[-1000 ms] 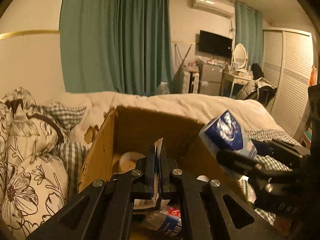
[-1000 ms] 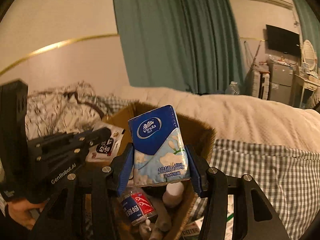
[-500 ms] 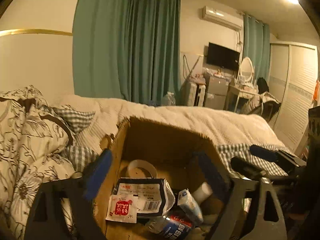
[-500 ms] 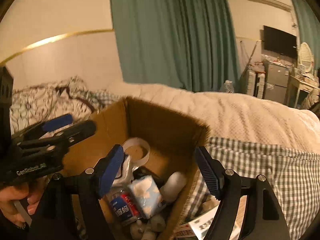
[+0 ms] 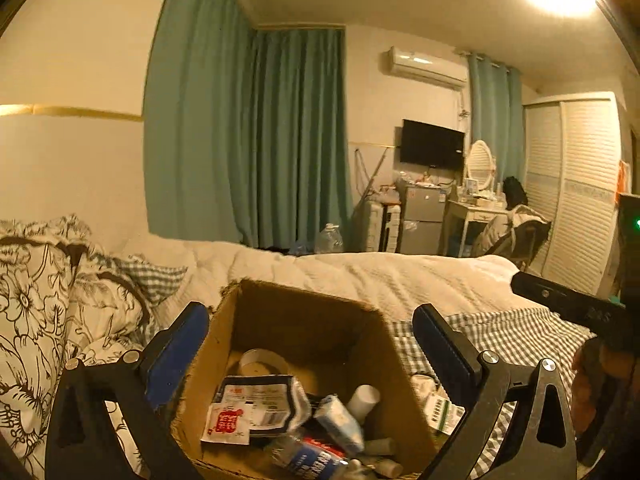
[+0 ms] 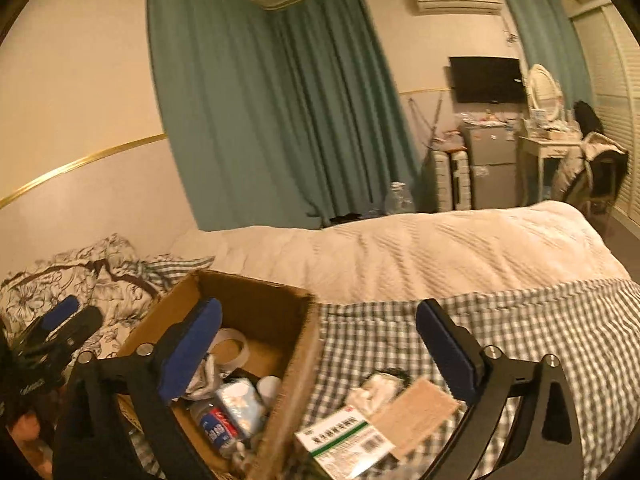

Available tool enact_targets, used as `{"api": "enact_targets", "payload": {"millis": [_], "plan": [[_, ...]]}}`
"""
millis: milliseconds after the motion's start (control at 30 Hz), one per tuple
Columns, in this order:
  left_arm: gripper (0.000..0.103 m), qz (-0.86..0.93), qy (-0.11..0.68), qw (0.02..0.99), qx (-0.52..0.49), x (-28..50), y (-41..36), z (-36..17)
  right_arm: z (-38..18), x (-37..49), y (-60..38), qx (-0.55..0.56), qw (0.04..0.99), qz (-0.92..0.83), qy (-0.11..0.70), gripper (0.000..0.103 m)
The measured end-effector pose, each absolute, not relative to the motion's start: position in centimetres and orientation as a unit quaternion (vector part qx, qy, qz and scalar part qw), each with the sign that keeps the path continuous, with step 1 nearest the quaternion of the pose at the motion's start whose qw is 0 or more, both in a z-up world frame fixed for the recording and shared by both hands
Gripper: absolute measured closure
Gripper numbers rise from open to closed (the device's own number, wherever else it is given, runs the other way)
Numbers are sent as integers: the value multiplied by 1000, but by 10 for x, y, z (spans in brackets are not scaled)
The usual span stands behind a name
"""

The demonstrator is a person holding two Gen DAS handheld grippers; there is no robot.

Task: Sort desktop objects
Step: 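Move both grippers back from the box to the pile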

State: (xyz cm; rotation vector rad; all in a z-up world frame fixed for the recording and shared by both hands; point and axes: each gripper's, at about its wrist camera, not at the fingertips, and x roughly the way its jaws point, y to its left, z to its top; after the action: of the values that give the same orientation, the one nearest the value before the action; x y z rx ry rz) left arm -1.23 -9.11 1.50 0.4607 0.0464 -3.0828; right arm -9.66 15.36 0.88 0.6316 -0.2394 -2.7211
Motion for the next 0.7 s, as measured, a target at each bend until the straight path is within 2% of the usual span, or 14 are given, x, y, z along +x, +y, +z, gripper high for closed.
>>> {"api": "enact_targets", "payload": {"millis": [133,267,533,700], "plan": [[0,-989,-5,-19,149,-5,-70,15,0,-95,165,248,165,-951,-85,2],[0,-985,-17,-46,165,-3,-54,11,-21,-97,165,287,180,-940,-46,2],[0,-979,-37,-51,193,-2,-37,4,-83,-111,160,385,258,-886,-10,2],[0,-977,-39,-49,205,-6,-34,0,-121,-121,140,431,300,-848,69,2]]}}
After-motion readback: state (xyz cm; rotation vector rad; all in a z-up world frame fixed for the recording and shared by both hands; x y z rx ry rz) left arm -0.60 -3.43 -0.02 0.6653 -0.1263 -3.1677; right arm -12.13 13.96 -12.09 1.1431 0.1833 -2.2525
